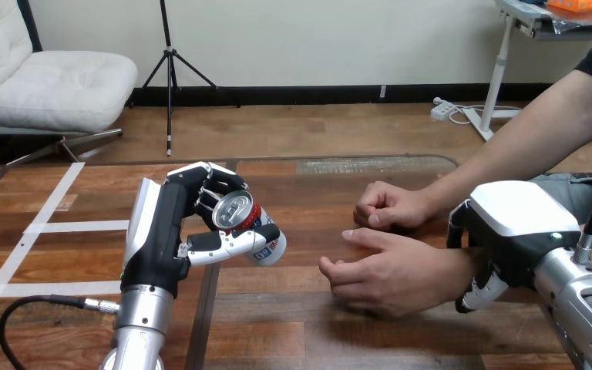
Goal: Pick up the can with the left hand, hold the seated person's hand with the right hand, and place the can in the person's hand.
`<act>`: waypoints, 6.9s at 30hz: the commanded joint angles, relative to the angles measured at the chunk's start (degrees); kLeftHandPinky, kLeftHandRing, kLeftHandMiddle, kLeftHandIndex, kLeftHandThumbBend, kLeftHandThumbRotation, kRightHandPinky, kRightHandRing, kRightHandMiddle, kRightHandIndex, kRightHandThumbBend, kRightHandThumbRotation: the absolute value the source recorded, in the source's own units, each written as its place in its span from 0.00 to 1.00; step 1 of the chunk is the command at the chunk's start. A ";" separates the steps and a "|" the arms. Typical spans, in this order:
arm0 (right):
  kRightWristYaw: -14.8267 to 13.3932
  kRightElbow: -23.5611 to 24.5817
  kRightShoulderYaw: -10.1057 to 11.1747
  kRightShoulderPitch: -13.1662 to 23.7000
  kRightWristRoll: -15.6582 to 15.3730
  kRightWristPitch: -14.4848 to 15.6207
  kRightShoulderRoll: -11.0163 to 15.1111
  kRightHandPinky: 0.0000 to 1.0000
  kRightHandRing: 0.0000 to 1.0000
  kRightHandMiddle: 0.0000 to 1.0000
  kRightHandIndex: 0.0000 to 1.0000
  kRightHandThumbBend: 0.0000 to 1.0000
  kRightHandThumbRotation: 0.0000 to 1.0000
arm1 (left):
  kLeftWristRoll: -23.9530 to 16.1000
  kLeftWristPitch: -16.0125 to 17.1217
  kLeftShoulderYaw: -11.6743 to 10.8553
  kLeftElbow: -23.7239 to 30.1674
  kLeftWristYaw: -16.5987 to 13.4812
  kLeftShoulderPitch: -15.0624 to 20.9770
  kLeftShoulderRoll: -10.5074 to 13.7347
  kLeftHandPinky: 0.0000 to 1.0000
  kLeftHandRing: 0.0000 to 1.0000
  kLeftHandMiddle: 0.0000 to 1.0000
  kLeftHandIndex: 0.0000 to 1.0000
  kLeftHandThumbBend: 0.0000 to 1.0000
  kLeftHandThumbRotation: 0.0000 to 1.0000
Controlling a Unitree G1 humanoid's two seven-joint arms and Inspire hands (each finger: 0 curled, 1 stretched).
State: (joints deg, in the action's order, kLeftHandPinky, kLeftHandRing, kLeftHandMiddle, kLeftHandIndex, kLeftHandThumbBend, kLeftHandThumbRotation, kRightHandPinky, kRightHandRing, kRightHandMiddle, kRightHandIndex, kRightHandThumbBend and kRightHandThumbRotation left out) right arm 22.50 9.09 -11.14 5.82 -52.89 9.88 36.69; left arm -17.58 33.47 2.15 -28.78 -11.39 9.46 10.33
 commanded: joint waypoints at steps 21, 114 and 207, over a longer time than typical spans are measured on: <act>1.10 7.51 1.54 4.01 -0.19 -1.47 0.34 0.28 0.35 0.44 0.51 0.85 0.00 | 0.11 0.12 0.70 2.42 0.43 5.51 -0.67 0.31 0.37 0.44 0.46 0.67 0.00; 1.64 6.88 -0.59 7.76 -2.93 -4.31 -3.36 0.28 0.35 0.43 0.49 0.86 0.00 | -0.28 0.58 5.09 6.75 5.64 10.41 -3.94 0.28 0.35 0.41 0.44 0.68 0.00; 2.84 3.29 -3.82 9.58 -10.19 -5.47 -2.56 0.82 0.91 0.92 0.88 0.89 0.06 | -10.55 -8.30 10.37 12.38 16.64 11.63 2.65 0.96 0.98 0.99 0.99 0.98 0.39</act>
State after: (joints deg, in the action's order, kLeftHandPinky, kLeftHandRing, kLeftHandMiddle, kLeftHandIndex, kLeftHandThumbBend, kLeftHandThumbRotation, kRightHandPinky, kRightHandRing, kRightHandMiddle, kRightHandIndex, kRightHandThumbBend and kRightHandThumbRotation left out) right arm 26.84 12.56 -15.73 12.19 -62.02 3.81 33.98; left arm -28.11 25.09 10.35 -18.77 4.10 17.69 13.31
